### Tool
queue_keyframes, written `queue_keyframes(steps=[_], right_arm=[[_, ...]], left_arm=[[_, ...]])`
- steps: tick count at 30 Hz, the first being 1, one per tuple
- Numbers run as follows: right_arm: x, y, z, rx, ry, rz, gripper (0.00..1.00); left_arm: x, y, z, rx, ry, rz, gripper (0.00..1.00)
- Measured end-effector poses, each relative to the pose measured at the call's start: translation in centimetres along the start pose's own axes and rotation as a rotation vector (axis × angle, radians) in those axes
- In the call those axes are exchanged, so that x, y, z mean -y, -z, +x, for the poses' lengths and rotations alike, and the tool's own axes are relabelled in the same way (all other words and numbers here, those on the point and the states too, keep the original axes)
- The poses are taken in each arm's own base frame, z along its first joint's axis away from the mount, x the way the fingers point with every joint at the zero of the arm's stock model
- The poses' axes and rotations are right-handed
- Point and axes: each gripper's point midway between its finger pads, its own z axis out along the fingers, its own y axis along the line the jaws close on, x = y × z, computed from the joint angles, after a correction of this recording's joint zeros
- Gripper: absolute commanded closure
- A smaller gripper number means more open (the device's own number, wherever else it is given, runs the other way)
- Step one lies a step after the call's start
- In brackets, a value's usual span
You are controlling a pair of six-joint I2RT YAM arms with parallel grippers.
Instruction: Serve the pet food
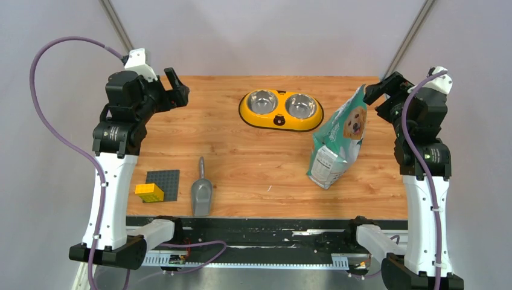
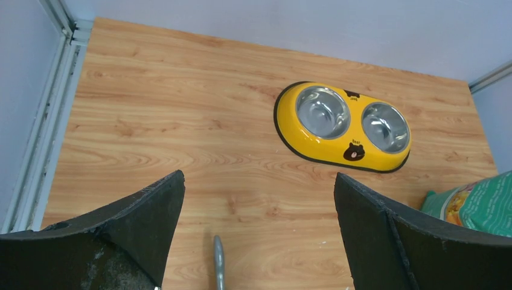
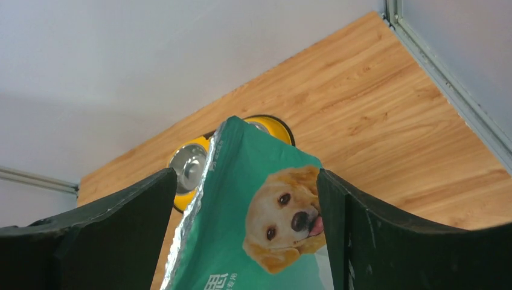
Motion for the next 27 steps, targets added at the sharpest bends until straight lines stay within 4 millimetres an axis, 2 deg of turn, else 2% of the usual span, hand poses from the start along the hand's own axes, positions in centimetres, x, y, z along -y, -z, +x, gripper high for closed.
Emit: queue_keyframes(steps=[9,18,22,27], right_arm=[[0.8,-1.0,2.6,-0.165,0.020,0.068,0.11],[1.7,-2.1,5.3,-0.320,0.014,0.153,0.16],[0.1,-2.3,6.1,-0.360,0.028,0.142,0.16],[-2.7,-2.5,7.3,-0.391,0.053,0.107,0.18]], left_arm=[[0.3,0.6,-0.2,0.010,-0.026,0.023,0.00],[2.4,1.1,1.4,-0.028,-0.055,0.165,0.00],[3.5,1.0,2.0,-0.048,-0.053,0.233,0.00],[3.6,0.4,3.7,-0.091,-0.045,0.256,0.00]])
